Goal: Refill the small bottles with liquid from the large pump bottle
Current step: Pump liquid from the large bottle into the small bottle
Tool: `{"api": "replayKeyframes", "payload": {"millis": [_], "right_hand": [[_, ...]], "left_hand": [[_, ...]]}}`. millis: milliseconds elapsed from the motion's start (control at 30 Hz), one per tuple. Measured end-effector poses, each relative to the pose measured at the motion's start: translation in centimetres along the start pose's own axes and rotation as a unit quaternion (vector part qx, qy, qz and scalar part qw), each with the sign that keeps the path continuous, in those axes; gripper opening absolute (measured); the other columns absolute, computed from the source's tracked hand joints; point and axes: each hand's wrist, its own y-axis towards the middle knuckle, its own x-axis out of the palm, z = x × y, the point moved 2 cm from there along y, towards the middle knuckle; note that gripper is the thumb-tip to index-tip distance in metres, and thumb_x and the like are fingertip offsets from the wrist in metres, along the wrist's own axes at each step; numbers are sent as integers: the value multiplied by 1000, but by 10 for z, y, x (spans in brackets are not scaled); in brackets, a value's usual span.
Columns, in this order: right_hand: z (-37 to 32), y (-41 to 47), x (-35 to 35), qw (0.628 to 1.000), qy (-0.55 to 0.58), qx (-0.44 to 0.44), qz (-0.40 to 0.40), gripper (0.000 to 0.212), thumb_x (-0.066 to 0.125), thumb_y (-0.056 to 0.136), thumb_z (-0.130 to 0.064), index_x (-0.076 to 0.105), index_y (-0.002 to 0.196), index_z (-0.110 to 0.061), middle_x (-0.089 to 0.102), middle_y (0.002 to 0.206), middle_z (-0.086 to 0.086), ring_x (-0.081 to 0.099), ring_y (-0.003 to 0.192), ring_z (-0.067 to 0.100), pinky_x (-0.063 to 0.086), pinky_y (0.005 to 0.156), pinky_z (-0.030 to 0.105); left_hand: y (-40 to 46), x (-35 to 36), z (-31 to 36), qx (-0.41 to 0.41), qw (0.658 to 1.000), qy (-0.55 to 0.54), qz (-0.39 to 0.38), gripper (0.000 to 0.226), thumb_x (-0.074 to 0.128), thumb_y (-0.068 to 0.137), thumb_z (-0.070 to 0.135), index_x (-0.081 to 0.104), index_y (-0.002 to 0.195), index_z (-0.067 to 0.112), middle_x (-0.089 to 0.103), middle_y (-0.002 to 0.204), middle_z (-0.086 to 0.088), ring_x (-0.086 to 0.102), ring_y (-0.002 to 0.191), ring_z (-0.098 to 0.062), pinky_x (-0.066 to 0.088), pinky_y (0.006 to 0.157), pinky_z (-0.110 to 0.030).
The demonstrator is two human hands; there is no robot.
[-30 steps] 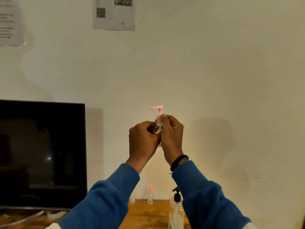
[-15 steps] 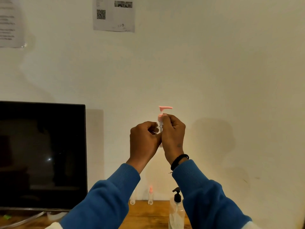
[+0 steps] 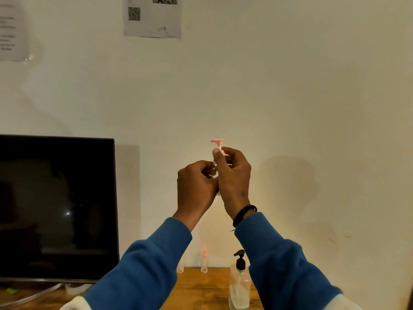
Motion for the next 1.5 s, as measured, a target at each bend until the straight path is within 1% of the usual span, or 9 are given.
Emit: {"api": "replayKeyframes", "payload": {"millis": [300,467,600,733,833,900,1133,1300,1500], "right_hand": [[4,2,-3,1000,12,13,14,15,59,93,-23,71,90,-13,70,84,0,64,81,13,51,72,26],[4,0,-4,1000,7,5,10,30,66,90,-38,59,114,-23,67,96,-4,65,86,10,53,72,21],[2,1,-5,1000,-10,-7,17,13,66,90,-30,62,94,-18,66,86,-6,63,80,9,52,70,25],[1,0,-5,1000,27,5,0,24,51,96,-19,68,81,-11,64,75,2,56,72,11,47,67,25],[1,-2,-5,1000,30,2,-7,10,56,97,-29,63,101,-24,65,87,-9,62,80,6,47,70,17],[3,-3,-6,1000,10,7,-4,25,66,91,-36,53,110,-26,63,92,-10,63,80,4,48,66,15],[8,0,-3,1000,1,8,-1,18,54,96,-22,69,92,-12,68,84,-1,62,79,10,49,69,24],[7,-2,-3,1000,7,15,-1,24,62,94,-34,59,114,-21,66,98,-3,64,87,10,51,71,21],[7,-2,-3,1000,1,15,0,13,59,94,-24,65,94,-13,67,86,-2,61,80,10,50,71,25]], "left_hand": [[-1,2,1,-1,1000,-3,0,25,78,85,27,76,105,12,76,90,1,69,77,-10,58,73,-22],[-1,5,2,0,1000,3,-4,24,76,87,24,76,107,11,77,94,-2,71,80,-14,61,75,-27],[0,6,1,5,1000,8,-1,22,76,87,24,76,105,11,76,92,0,71,79,-13,61,75,-27],[-2,6,1,2,1000,3,0,26,79,84,29,77,103,12,76,89,2,68,76,-8,53,70,-14],[-3,6,0,-1,1000,7,-3,27,77,85,29,76,106,11,76,92,0,70,79,-12,59,74,-24],[-3,7,-2,0,1000,11,-5,24,76,88,25,76,107,11,77,93,-1,71,81,-14,62,77,-30],[-3,6,-3,-2,1000,6,-3,26,77,86,27,76,106,11,77,92,0,71,80,-12,61,77,-28],[-4,6,-3,-1,1000,8,-4,24,75,88,25,76,107,10,77,95,-2,71,82,-14,61,78,-30],[-4,6,-4,-6,1000,4,-5,24,77,86,26,77,105,12,76,91,1,70,79,-12,59,74,-23]]}}
